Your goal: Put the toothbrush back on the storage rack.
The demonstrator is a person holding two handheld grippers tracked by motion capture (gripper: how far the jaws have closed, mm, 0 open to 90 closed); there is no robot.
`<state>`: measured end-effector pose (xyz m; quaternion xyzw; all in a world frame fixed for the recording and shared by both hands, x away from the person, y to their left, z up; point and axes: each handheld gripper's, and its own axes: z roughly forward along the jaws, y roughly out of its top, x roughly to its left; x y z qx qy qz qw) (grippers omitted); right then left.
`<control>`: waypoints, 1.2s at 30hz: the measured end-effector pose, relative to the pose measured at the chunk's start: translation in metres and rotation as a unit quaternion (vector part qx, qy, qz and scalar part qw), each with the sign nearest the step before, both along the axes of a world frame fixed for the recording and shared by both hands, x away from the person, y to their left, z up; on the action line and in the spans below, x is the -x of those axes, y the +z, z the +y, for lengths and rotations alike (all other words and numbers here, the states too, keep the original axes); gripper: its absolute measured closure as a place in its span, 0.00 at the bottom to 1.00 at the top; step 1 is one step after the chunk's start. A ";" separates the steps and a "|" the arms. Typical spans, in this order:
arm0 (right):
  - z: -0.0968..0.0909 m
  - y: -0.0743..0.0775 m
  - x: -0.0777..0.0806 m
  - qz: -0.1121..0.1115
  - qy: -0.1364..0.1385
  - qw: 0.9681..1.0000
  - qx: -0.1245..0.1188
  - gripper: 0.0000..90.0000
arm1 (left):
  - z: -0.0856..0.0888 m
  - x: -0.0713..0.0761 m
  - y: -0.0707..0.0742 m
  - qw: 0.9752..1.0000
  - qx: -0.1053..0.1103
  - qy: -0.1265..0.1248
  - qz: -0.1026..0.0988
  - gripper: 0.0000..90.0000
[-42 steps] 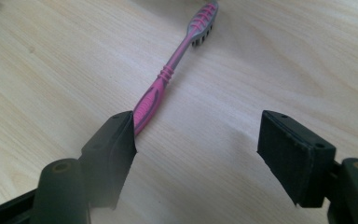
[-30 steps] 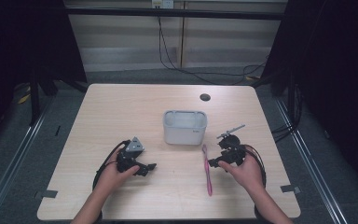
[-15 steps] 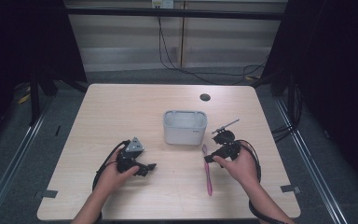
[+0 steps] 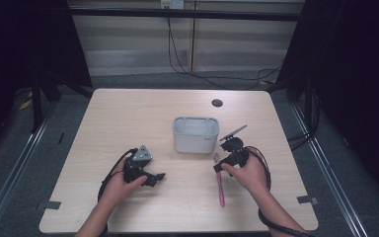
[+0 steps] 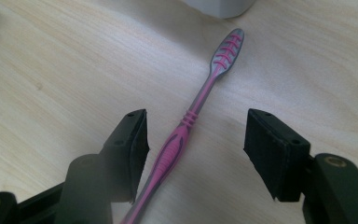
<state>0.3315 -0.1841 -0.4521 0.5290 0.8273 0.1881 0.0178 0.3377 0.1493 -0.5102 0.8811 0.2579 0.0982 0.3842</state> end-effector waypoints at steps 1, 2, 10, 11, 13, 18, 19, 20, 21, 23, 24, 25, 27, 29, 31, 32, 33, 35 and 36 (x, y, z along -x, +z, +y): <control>0.000 0.000 -0.001 0.001 -0.002 1.000 -0.001 0.44 | 0.000 0.000 0.000 1.000 0.000 0.000 -0.001 0.16; 0.001 -0.001 -0.001 0.002 -0.003 1.000 -0.002 0.44 | 0.000 0.000 0.000 1.000 0.000 0.000 -0.001 0.16; 0.004 -0.004 -0.004 0.006 -0.007 1.000 0.005 0.47 | 0.000 0.000 0.000 1.000 0.000 0.000 0.000 0.16; 0.004 -0.004 -0.004 0.008 -0.009 1.000 0.006 0.48 | 0.000 0.000 0.000 1.000 0.000 0.000 0.000 0.16; 0.004 -0.004 -0.005 0.010 -0.012 1.000 0.007 0.49 | 0.000 0.000 0.000 1.000 0.000 0.000 0.000 0.16; 0.004 -0.006 -0.005 0.018 -0.017 1.000 0.007 0.51 | 0.000 0.000 0.000 1.000 0.000 0.000 -0.001 0.16; 0.005 -0.006 -0.005 0.017 -0.017 1.000 0.009 0.51 | 0.000 0.000 0.000 1.000 0.000 0.000 -0.001 0.16; 0.006 -0.006 -0.005 0.016 -0.016 1.000 0.007 0.52 | 0.000 0.000 0.000 1.000 0.000 0.000 -0.001 0.16; 0.007 -0.006 -0.006 0.017 -0.017 1.000 0.007 0.52 | 0.000 0.000 0.000 1.000 0.000 0.000 -0.001 0.16; 0.009 -0.006 -0.006 0.016 -0.015 1.000 0.011 0.54 | 0.000 0.000 0.000 1.000 0.000 0.000 -0.001 0.16; 0.010 -0.006 -0.007 0.014 -0.014 1.000 0.012 0.55 | 0.000 0.000 0.000 1.000 0.000 0.000 0.000 0.16; 0.011 -0.007 -0.007 0.016 -0.016 1.000 0.014 0.56 | 0.000 0.000 0.000 1.000 0.000 0.000 0.000 0.16; 0.012 -0.008 -0.009 0.016 -0.018 1.000 0.018 0.57 | 0.000 0.000 0.000 1.000 0.000 0.000 0.000 0.16; 0.013 -0.008 -0.010 0.016 -0.019 1.000 0.019 0.60 | 0.000 0.000 0.000 1.000 0.000 0.000 0.000 0.16; 0.014 -0.009 -0.011 0.018 -0.023 0.999 0.019 0.61 | 0.000 0.000 0.000 1.000 0.000 0.000 0.000 0.16; 0.014 -0.010 -0.012 0.016 -0.022 0.999 0.018 0.62 | 0.000 0.000 0.000 1.000 0.000 0.000 0.000 0.16; 0.014 -0.010 -0.013 0.016 -0.024 0.999 0.018 0.62 | 0.000 0.000 0.000 1.000 0.000 0.000 0.000 0.16; 0.015 -0.010 -0.014 0.016 -0.025 0.999 0.020 0.63 | 0.000 0.000 0.000 1.000 0.000 0.000 0.000 0.16; 0.015 -0.011 -0.014 0.016 -0.026 0.999 0.017 0.65 | 0.000 0.000 0.000 1.000 0.000 -0.001 0.000 0.16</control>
